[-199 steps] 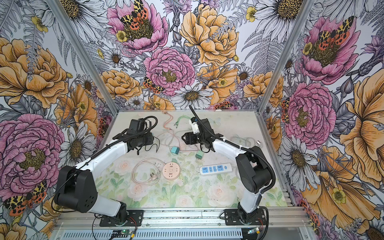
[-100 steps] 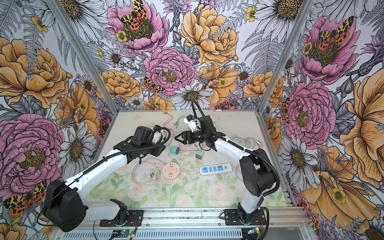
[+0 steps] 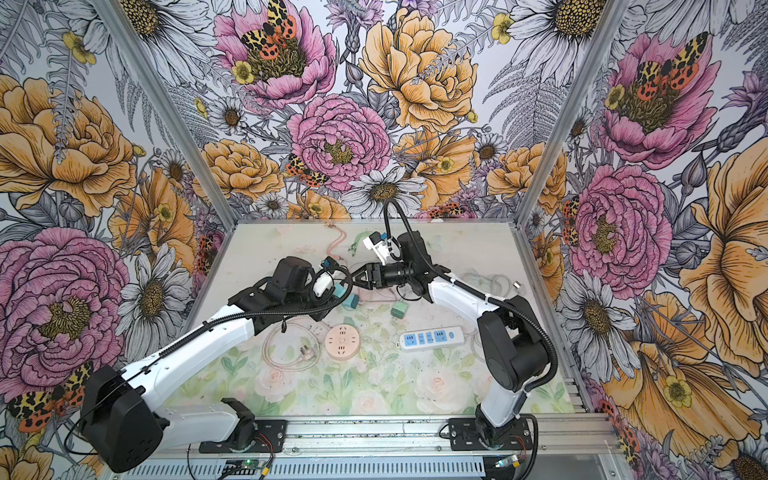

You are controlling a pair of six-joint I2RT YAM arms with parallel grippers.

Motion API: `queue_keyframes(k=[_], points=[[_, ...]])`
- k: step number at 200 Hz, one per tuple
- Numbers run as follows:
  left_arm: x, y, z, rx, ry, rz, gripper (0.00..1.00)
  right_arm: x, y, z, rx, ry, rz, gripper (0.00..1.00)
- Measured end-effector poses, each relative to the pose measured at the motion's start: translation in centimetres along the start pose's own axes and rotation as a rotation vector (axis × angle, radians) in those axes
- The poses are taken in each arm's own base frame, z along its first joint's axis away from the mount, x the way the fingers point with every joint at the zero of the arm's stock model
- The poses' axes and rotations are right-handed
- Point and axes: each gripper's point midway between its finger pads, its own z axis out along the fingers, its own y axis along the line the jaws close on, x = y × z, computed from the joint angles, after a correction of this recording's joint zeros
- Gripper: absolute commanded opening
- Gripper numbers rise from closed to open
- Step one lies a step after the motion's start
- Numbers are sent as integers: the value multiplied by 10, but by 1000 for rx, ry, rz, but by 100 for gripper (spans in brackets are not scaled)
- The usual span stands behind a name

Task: Insert the plug
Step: 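Close the right gripper on the teal charger while the left gripper opens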

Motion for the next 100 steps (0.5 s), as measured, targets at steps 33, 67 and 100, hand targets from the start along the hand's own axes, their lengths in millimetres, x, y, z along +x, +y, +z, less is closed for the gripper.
queue_keyframes(k=[33,67,100], points=[[0,0,0,-1,0,34,36,10,-3,6,-11,34,26,68],[-1,-5,1,9,1,68,35,18,-7,12,-15,63,49,67],[-2,-11,4,22,5,102,35,29,-14,21,-20,100,80,64]])
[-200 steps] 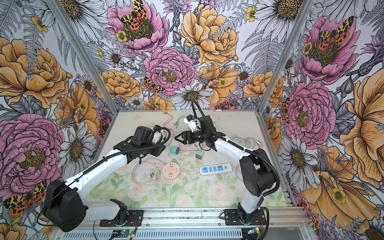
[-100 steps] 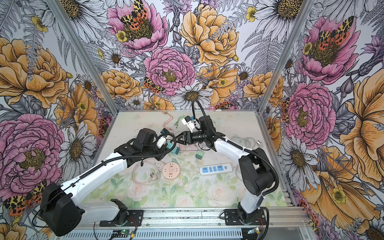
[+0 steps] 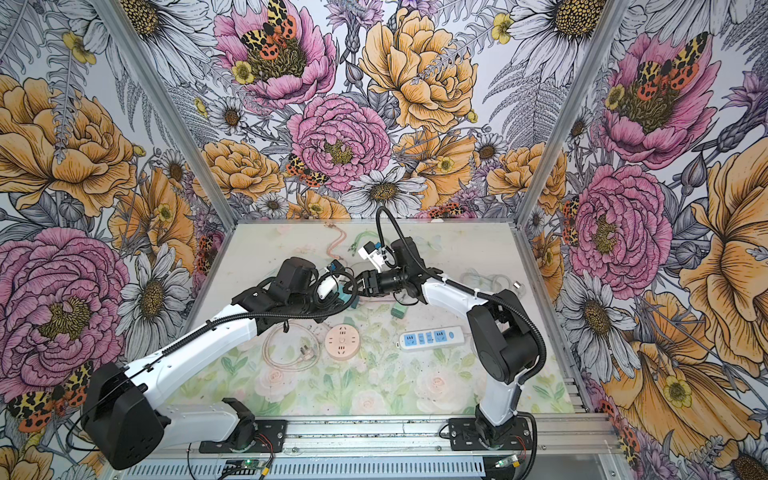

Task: Insert the plug
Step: 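Close the right gripper on the teal charger while the left gripper opens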

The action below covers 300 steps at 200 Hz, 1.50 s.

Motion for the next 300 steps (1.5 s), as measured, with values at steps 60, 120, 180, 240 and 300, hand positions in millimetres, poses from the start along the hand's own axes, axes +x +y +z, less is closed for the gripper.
queue_keyframes(k=[60,120,180,240,300], points=[[-11,-3,0,10,-10,56,34,2,-5,4,-2,17,20,61],[-3,-12,12,41,39,107,34,0,-4,4,-4,18,20,49],[-5,-11,10,40,45,139,34,6,-7,10,-35,51,41,36],[-2,-7,16,16,83,163,39,5,-9,10,-36,54,66,0],[-2,3,19,-43,101,111,50,-2,-14,12,-9,31,44,0]])
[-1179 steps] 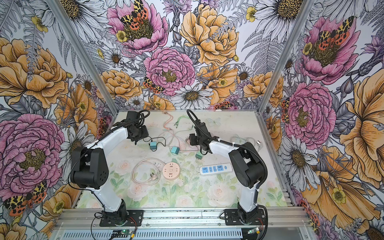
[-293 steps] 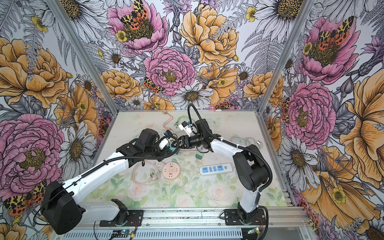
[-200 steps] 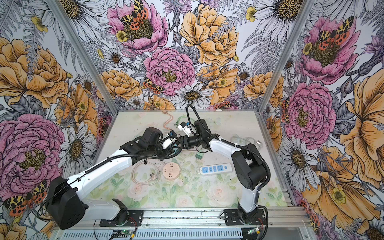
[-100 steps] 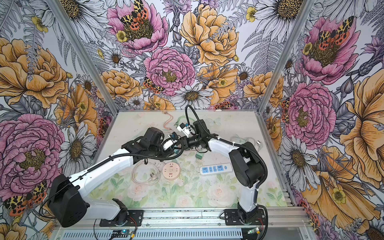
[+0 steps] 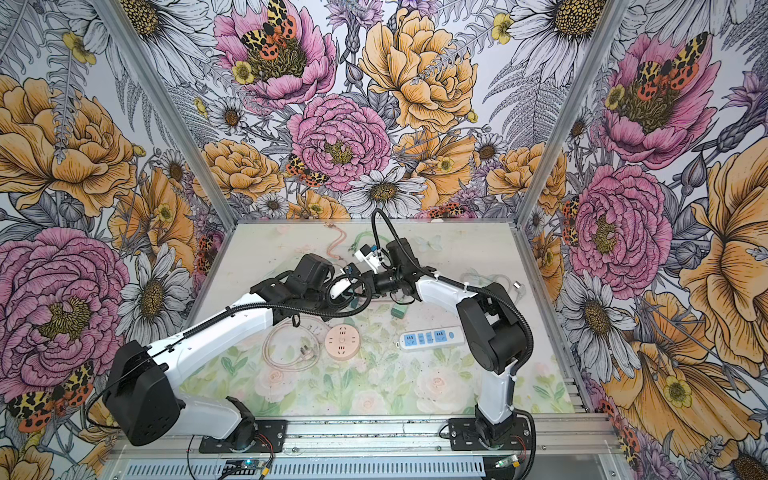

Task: Insert the plug
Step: 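Close the right gripper on the teal charger while the left gripper opens, then carry the teal charger over the pink socket with the right gripper while the left withdraws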

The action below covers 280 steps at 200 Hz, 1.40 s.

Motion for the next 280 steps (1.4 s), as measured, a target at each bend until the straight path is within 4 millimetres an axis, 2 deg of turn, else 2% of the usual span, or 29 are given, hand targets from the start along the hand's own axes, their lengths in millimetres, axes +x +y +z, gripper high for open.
queue_keyframes(k=[21,44,76,100,115,139,161,181,208,236,280], points=[[2,6,-4,-13,-22,-82,51,-6,0,0,15,-18,-13,0],[14,17,-14,-31,-58,-211,51,-10,-4,-1,41,-35,-22,0],[44,59,-25,-119,-115,-479,50,2,-17,-2,97,-1,13,0],[72,86,-21,-149,-109,-689,50,9,-22,-5,136,16,23,0],[83,94,-14,-151,-89,-790,49,9,-21,-7,153,15,15,0],[93,86,15,-81,-23,-918,49,8,-16,-12,179,4,-10,0],[106,70,45,-27,77,-1022,49,8,-12,-14,216,-2,-44,0],[110,54,63,11,138,-1091,49,10,-7,-14,253,-1,-93,0],[104,41,71,41,146,-1157,48,13,2,-16,294,-2,-171,0],[97,43,75,42,117,-1227,49,15,8,-17,316,-4,-233,0],[97,44,95,52,109,-1340,47,27,0,-11,361,29,-274,0]])
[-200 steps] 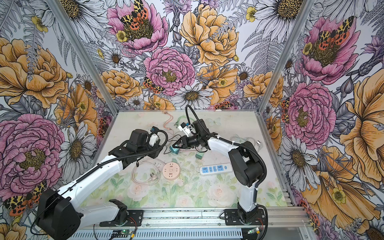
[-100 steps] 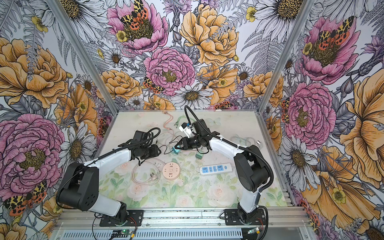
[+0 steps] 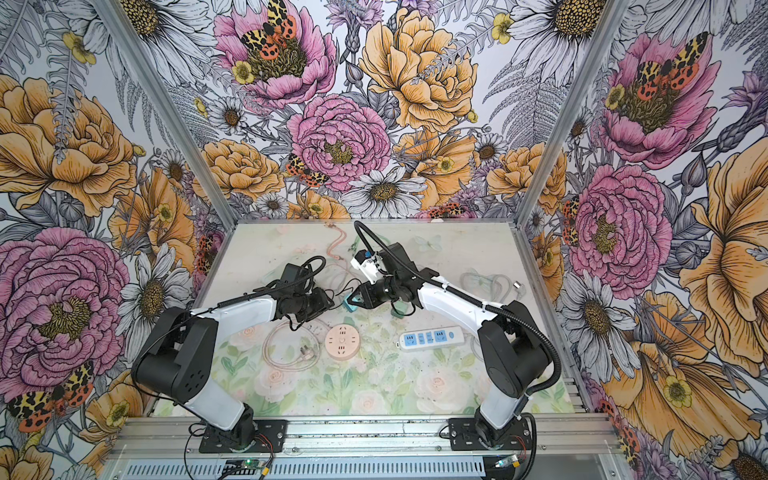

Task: Insert the plug
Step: 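Carry the teal charger over the pink socket with the right gripper while the left withdraws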

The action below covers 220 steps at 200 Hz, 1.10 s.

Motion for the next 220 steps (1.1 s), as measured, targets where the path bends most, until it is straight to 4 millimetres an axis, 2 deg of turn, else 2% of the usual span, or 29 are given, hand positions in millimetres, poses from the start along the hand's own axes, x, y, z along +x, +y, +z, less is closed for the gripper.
queue_keyframes(k=[34,53,93,138,174,220], points=[[1,-6,18,43,12,-55,45,7,-1,3,15,18,-18,0],[1,-16,24,69,13,-58,40,7,-2,3,22,19,-26,0],[2,-20,31,79,18,-84,20,6,0,1,42,11,-60,0],[1,-9,31,63,16,-111,4,10,6,1,56,23,-100,0],[-5,-9,27,71,4,-109,0,14,7,2,65,38,-112,0],[-11,-14,15,74,-9,-65,0,19,7,1,88,55,-122,0]])
